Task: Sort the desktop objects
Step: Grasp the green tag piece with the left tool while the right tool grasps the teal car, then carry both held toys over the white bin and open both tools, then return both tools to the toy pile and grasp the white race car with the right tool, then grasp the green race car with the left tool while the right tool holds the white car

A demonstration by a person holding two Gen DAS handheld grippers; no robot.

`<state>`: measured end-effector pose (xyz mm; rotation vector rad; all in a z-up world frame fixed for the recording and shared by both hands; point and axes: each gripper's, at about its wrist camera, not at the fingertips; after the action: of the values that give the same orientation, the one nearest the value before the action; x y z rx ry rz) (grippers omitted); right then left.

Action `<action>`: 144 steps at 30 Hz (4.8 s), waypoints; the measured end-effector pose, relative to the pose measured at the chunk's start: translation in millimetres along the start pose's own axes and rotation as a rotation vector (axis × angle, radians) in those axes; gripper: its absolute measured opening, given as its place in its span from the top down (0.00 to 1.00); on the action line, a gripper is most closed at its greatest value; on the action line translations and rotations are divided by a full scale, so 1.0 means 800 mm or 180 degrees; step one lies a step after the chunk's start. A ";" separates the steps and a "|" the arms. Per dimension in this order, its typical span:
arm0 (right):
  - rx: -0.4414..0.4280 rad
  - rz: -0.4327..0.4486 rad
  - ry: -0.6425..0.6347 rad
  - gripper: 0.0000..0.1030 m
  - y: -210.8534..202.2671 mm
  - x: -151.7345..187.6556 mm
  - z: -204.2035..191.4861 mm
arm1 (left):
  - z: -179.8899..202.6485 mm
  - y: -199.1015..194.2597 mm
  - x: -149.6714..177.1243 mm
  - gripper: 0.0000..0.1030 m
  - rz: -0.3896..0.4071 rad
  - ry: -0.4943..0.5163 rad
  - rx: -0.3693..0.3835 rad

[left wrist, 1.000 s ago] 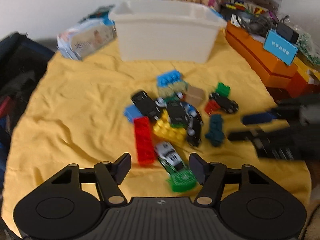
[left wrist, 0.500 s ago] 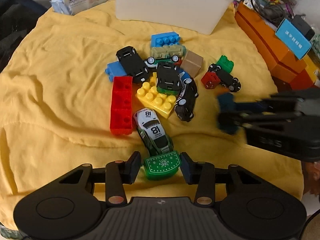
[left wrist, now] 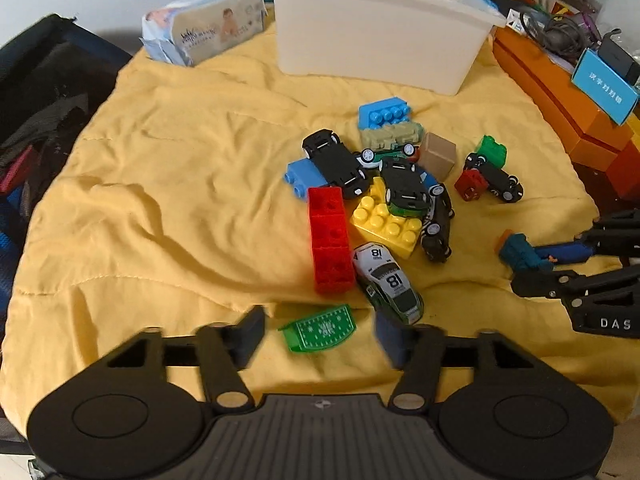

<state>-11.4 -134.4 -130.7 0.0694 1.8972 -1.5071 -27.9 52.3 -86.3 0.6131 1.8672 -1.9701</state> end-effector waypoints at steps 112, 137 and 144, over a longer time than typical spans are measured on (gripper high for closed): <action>-0.0235 0.0218 0.1331 0.71 0.066 -0.063 0.009 | 0.005 0.040 -0.106 0.34 0.0247 0.0585 0.0742; 0.1072 -0.0033 -0.0268 0.73 0.003 0.004 -0.013 | 0.111 0.051 -0.076 0.67 0.0339 0.1722 0.0541; 0.0778 -0.0020 0.0020 0.71 -0.011 0.011 0.002 | 0.138 0.040 -0.054 0.67 0.0300 0.1669 0.0861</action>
<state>-21.1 -141.6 -128.2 0.1795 1.7105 -1.7381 17.9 -61.3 -86.1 1.3841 1.7998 -2.1611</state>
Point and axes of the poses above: each gripper's, at about its wrist camera, not at the fingertips, and y roughly the way its jaws point, z to its right, x to its underside, and after that the axes turned 3 degrees about z, right-handed
